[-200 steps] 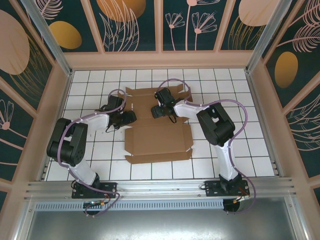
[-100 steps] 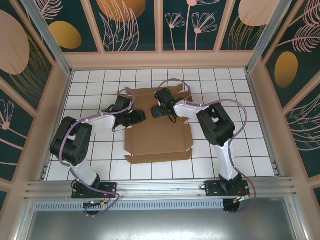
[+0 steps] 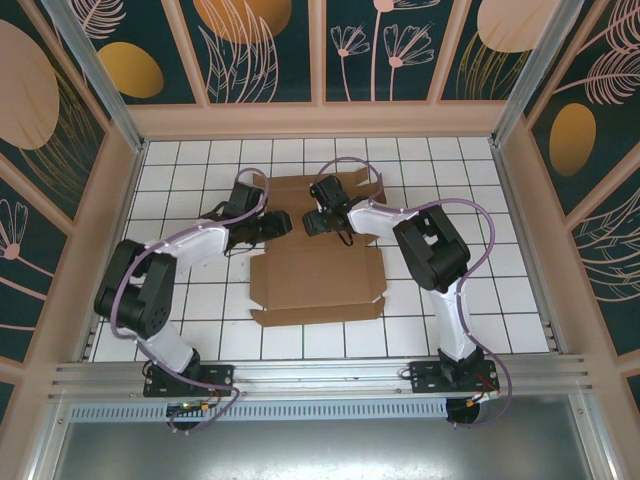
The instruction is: Fold the paper box
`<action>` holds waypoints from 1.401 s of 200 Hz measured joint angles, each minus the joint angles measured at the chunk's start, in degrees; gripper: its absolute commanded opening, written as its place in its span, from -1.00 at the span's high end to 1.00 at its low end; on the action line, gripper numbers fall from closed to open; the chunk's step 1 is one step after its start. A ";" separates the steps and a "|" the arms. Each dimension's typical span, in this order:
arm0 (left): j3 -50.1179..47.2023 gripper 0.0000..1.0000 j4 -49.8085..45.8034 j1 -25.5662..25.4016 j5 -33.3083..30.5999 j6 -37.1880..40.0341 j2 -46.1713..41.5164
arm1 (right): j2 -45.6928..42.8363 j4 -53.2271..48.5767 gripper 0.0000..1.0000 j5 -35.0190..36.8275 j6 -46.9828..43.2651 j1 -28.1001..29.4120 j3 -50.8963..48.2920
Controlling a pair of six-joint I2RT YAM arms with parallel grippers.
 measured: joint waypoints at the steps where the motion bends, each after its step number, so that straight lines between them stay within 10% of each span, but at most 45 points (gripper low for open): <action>1: 0.13 -0.27 -0.17 0.02 -0.09 0.04 -0.33 | 0.00 0.00 -0.50 0.00 0.00 -0.02 0.00; 52: 5.27 0.00 -1.79 -0.31 -1.44 1.22 -9.75 | -1.14 -0.24 -0.50 -1.33 2.71 -0.24 -0.42; 97: 3.26 1.00 2.38 -7.08 1.05 -0.48 -5.44 | -8.94 -3.13 -0.45 -5.77 7.21 -0.81 -6.62; 145: -1.29 1.00 7.34 -11.08 3.30 -2.21 1.77 | -15.61 -1.84 -0.04 -8.20 9.11 -6.01 -8.11; 225: 3.13 1.00 7.21 -11.61 1.14 -4.76 14.58 | -2.38 -4.00 0.81 -8.90 7.50 -8.76 -0.68; 280: 3.76 1.00 8.48 -9.88 3.78 -6.10 16.02 | -0.20 -3.85 0.82 -6.58 6.05 -8.37 1.77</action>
